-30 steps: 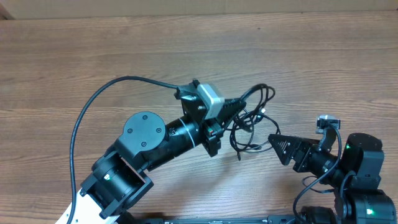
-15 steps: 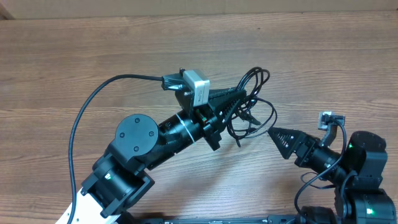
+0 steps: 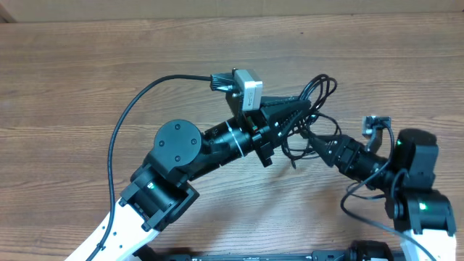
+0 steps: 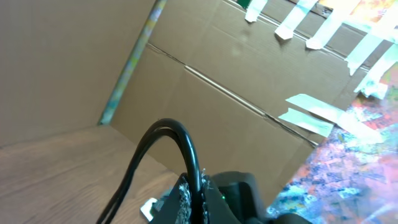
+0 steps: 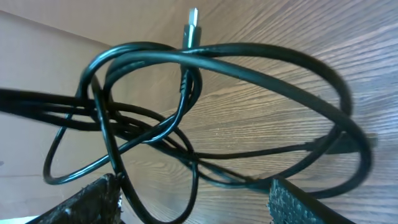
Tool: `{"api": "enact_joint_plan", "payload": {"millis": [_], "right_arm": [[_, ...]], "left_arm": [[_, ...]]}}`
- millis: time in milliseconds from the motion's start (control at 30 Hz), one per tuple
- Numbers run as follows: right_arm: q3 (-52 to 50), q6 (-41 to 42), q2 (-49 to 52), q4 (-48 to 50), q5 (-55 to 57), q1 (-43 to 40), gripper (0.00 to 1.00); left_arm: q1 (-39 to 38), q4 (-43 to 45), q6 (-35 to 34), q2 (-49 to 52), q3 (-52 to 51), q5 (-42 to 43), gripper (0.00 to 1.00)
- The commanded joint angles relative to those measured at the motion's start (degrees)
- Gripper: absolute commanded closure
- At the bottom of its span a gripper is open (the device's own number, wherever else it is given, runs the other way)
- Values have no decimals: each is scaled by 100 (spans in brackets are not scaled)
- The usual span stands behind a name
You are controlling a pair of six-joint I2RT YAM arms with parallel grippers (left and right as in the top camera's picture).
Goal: Untangle cables
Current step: 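Move the right gripper in and grasp a cable strand from the bundle, then pull the grippers apart to spread the cable loops between them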
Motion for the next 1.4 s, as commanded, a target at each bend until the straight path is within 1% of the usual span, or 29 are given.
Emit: {"api": "enact_joint_plan", "payload": {"millis": [0, 133, 267, 500, 700, 767, 800, 833, 900, 933, 967, 1033, 1067, 1233, 1300, 1367], "right_arm": [[107, 20, 341, 273, -326, -9, 26], [107, 17, 688, 612, -374, -9, 28], [107, 20, 1005, 911, -428, -9, 31], [107, 94, 1047, 1329, -461, -9, 31], [107, 107, 1047, 1329, -479, -9, 31], [107, 107, 1047, 1329, -487, -9, 35], [107, 107, 1047, 1331, -527, -9, 38], [107, 107, 1047, 1335, -579, -9, 47], [107, 105, 1047, 1333, -660, -9, 69], [107, 105, 1047, 1329, -688, -9, 76], [107, 103, 1047, 1325, -719, -9, 80], [107, 98, 1047, 1322, -767, -9, 94], [107, 98, 1047, 1320, -785, -9, 96], [107, 98, 1036, 1325, -911, -9, 96], [107, 101, 1019, 1329, -909, -9, 96], [109, 105, 962, 1397, -920, -11, 96]], "left_arm": [[-37, 98, -264, 39, 170, 271, 96], [-37, 149, -490, 92, 170, 299, 96], [-37, 380, -544, 140, 170, 568, 96], [-42, 380, -605, 140, 170, 680, 96], [-44, 380, -605, 140, 170, 688, 96], [-52, 378, -603, 140, 170, 713, 96], [-55, 378, -603, 140, 170, 721, 96], [-68, 378, -603, 140, 170, 721, 96], [-74, 378, -601, 140, 170, 721, 96], [-74, 378, -599, 140, 170, 719, 96], [-74, 378, -599, 140, 170, 719, 96], [-74, 378, -592, 140, 170, 706, 96], [-74, 376, -535, 140, 170, 704, 96], [-72, 166, -37, 140, 170, 695, 96], [-70, -72, 195, 140, 170, 697, 96], [-70, -540, 573, 142, 170, 697, 96]]}}
